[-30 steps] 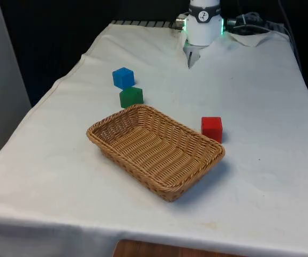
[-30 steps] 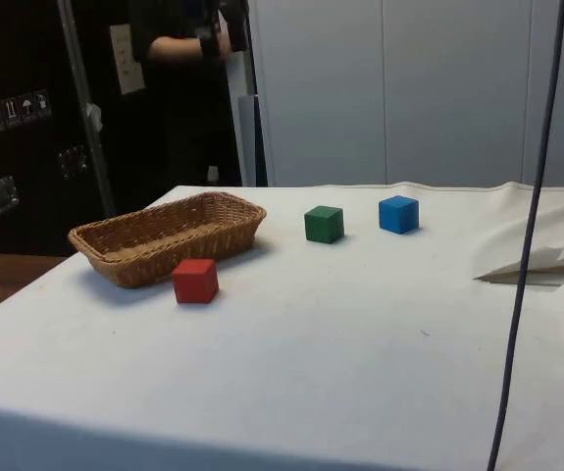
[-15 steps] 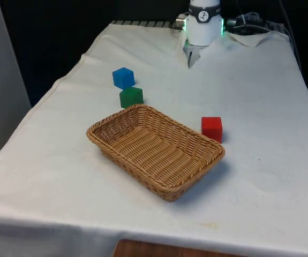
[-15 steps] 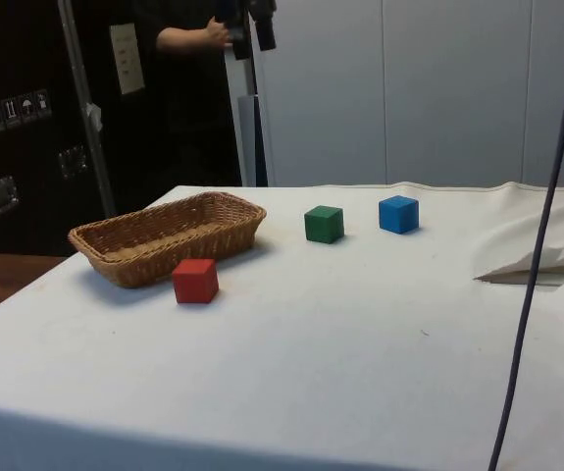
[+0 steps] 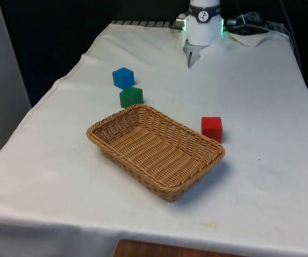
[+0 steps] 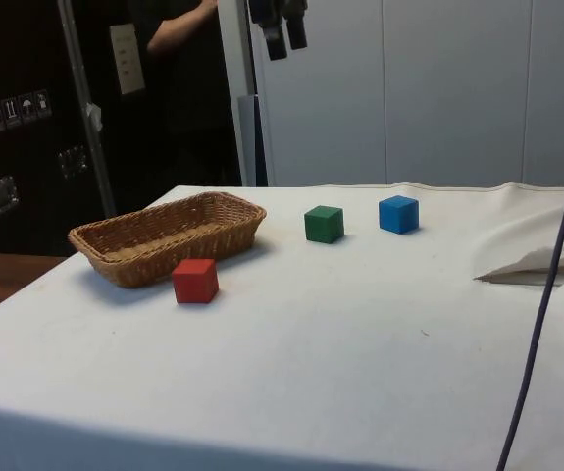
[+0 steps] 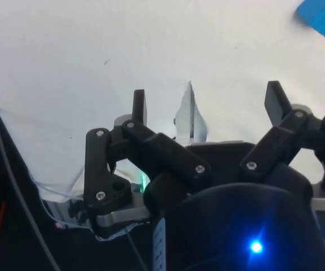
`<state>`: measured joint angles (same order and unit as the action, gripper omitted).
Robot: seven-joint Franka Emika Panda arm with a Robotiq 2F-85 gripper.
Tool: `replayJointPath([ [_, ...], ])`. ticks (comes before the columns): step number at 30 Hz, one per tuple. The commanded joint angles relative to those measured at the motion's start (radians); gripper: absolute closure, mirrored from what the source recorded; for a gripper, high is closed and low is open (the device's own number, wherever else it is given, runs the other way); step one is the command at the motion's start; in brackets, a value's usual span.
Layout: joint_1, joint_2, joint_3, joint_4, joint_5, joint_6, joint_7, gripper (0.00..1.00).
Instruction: Pick up the blue cube and place it into the basket.
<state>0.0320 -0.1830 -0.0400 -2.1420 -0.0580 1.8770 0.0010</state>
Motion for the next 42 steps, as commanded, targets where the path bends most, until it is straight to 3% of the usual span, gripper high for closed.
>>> replayJointPath([
  [1,-0.001,-0.014,0.001,-0.018,-0.008,0.019,0.004,0.00],
  [9,-0.002,-0.057,0.000,-0.084,-0.012,0.052,0.001,0.00],
  [15,-0.008,-0.109,-0.003,-0.184,-0.031,0.145,0.006,0.00],
  [17,-0.005,-0.099,-0.003,-0.170,-0.024,0.125,0.003,0.00],
  [18,-0.008,-0.114,-0.005,-0.195,-0.032,0.154,0.006,0.00],
  [25,-0.012,-0.158,-0.035,-0.284,-0.038,0.227,-0.016,0.00],
  [26,-0.008,-0.150,-0.034,-0.274,-0.031,0.211,-0.015,0.00],
  [30,-0.015,-0.173,-0.056,-0.321,-0.039,0.262,-0.033,0.00],
  [33,-0.011,-0.171,-0.066,-0.326,-0.035,0.261,-0.039,0.00],
  [41,-0.021,-0.203,-0.117,-0.396,-0.040,0.332,-0.087,0.00],
  [42,-0.017,-0.193,-0.113,-0.382,-0.035,0.314,-0.081,0.00],
])
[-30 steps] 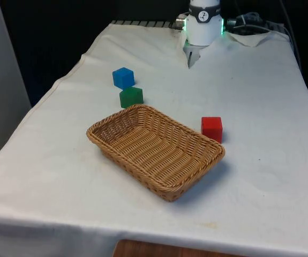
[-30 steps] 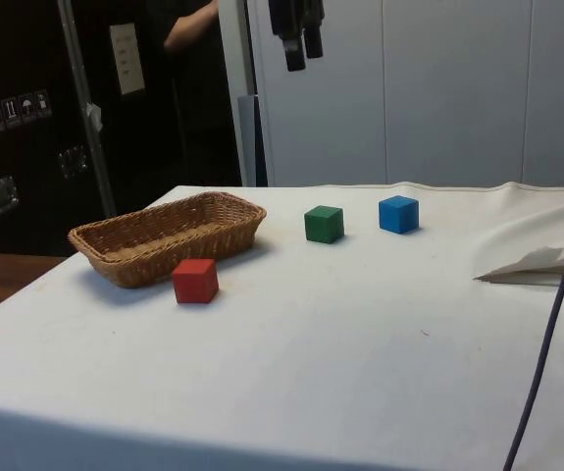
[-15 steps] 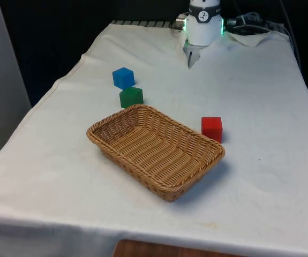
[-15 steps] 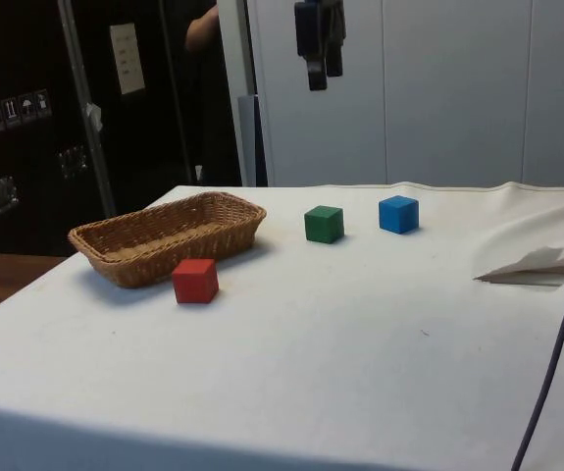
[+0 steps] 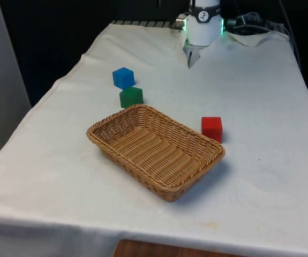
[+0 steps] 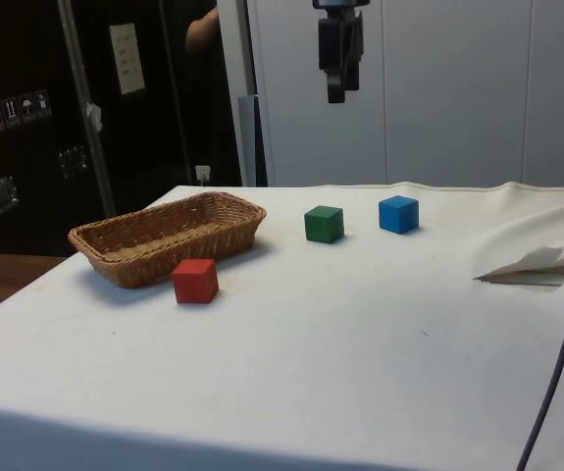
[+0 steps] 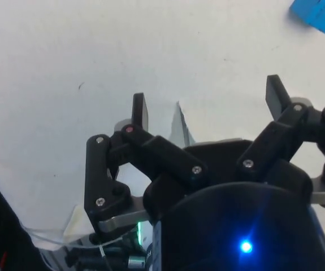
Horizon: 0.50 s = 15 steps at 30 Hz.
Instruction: Pick up the blue cube and place it into the basket.
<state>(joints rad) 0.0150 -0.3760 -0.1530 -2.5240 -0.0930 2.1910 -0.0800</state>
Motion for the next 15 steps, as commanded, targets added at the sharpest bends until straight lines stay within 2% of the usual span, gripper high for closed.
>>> replayJointPath([
  [1,-0.005,-0.012,-0.009,-0.020,-0.005,0.025,-0.010,0.00],
  [7,-0.009,-0.016,-0.047,-0.060,-0.007,0.075,-0.039,0.00],
  [8,-0.004,-0.012,-0.045,-0.050,-0.001,0.056,-0.038,0.00],
  [9,-0.010,-0.014,-0.051,-0.065,-0.008,0.084,-0.040,0.00],
  [15,-0.013,-0.001,-0.080,-0.100,-0.014,0.150,-0.044,0.00],
])
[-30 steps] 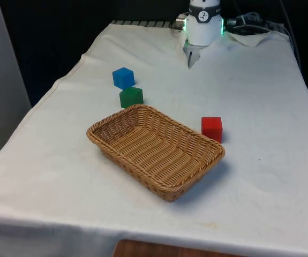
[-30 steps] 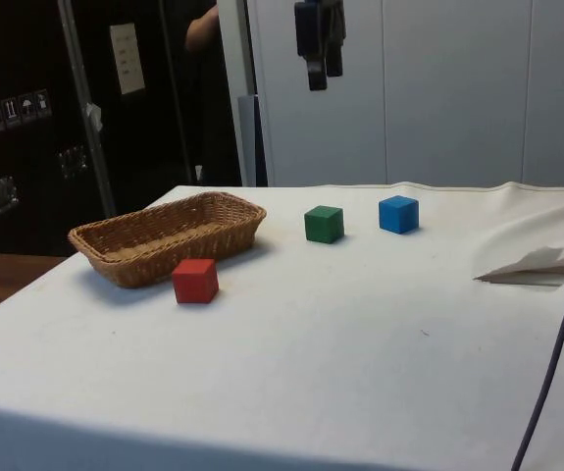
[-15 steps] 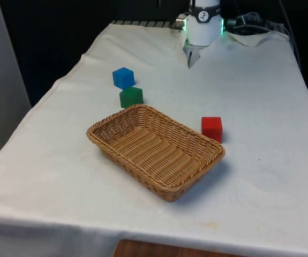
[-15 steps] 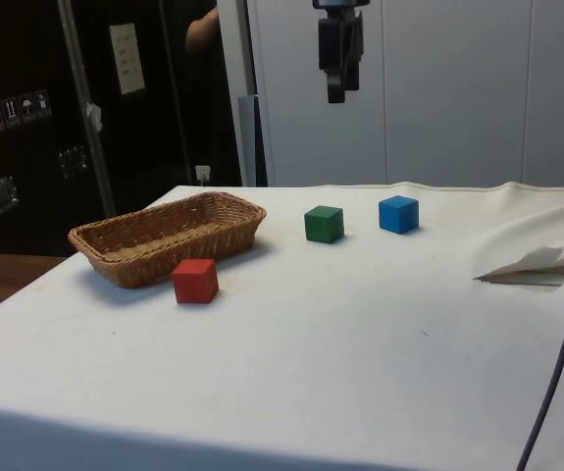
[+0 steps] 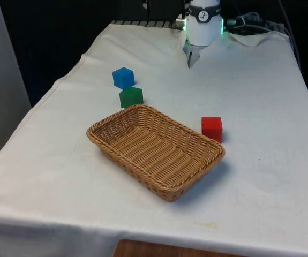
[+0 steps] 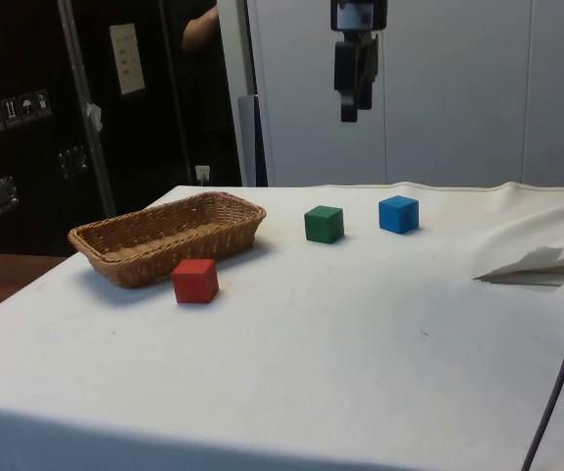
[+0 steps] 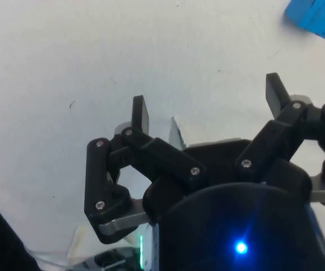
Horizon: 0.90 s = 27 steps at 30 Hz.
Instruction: Pick up the blue cube and place it into the basket.
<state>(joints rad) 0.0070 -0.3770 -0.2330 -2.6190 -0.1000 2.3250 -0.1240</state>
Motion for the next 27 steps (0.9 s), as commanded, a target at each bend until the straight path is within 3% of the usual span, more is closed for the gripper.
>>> replayJointPath([
  [1,-0.006,0.003,-0.004,-0.010,-0.008,0.026,0.001,0.00],
  [2,-0.001,0.002,-0.004,-0.005,-0.001,0.010,-0.001,0.00],
  [7,-0.009,0.023,-0.021,-0.031,-0.010,0.081,0.005,0.00],
  [11,-0.003,0.033,-0.032,-0.034,-0.002,0.093,0.001,0.00],
  [13,-0.006,0.036,-0.035,-0.042,-0.006,0.117,0.008,0.00],
  [20,-0.003,0.036,-0.036,-0.046,-0.003,0.121,0.010,0.00],
  [27,-0.007,0.053,-0.061,-0.050,-0.004,0.138,0.008,0.00],
])
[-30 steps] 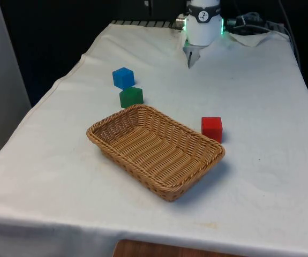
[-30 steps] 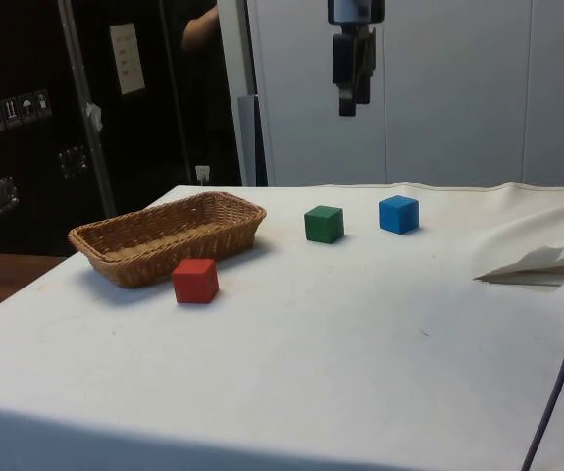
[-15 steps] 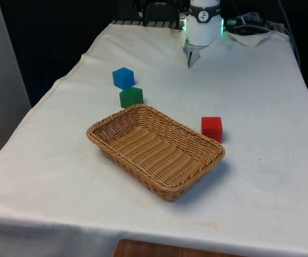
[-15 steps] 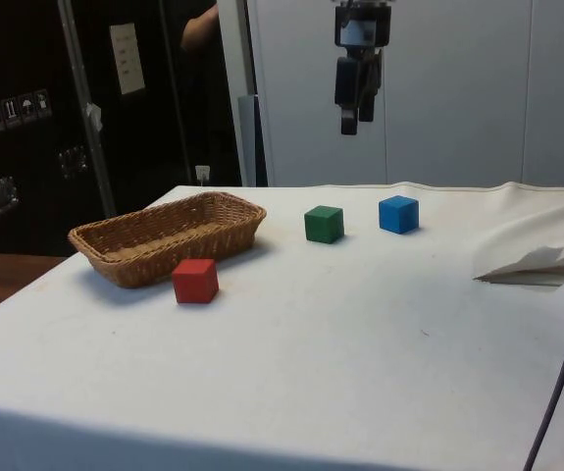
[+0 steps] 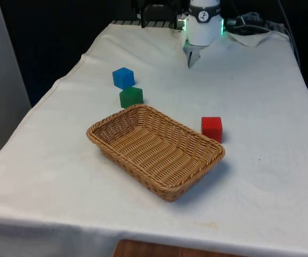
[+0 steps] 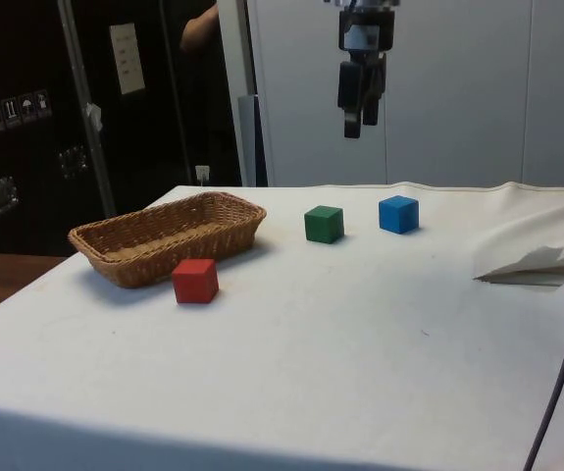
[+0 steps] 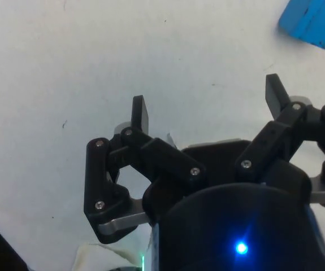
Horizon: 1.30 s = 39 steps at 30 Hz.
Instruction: Pick up the blue cube and place it into the basket.
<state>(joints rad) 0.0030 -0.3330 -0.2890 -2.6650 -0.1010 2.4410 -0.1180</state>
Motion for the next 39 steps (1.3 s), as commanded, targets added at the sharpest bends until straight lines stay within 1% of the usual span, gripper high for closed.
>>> replayJointPath([
  [1,0.000,0.003,-0.004,-0.001,0.000,0.003,0.000,0.00],
  [2,-0.003,0.012,-0.009,-0.004,-0.003,0.025,0.002,0.00],
  [7,-0.005,0.039,-0.030,-0.004,-0.004,0.052,0.005,0.00],
  [10,-0.005,0.051,-0.039,-0.004,-0.004,0.065,0.007,0.00],
  [11,0.000,0.049,-0.040,-0.002,0.000,0.051,0.001,0.00],
  [12,-0.005,0.056,-0.043,-0.005,-0.005,0.070,0.007,0.00],
  [16,-0.006,0.074,-0.057,-0.004,-0.005,0.086,0.007,0.00],
  [21,-0.005,0.100,-0.079,-0.002,-0.004,0.109,0.008,0.00],
  [22,-0.001,0.093,-0.078,-0.002,0.000,0.095,0.002,0.00],
  [23,-0.005,0.104,-0.082,-0.002,-0.004,0.114,0.008,0.00],
  [24,-0.006,0.108,-0.086,-0.002,-0.004,0.118,0.008,0.00],
  [30,-0.005,0.137,-0.111,-0.001,-0.003,0.145,0.008,0.00],
  [31,-0.001,0.129,-0.110,-0.001,0.000,0.130,0.003,0.00],
  [32,-0.005,0.141,-0.115,-0.001,-0.003,0.149,0.008,0.00],
  [38,-0.005,0.168,-0.139,-0.001,-0.002,0.176,0.007,0.00],
  [39,-0.001,0.163,-0.138,-0.001,0.000,0.162,0.003,0.00],
])
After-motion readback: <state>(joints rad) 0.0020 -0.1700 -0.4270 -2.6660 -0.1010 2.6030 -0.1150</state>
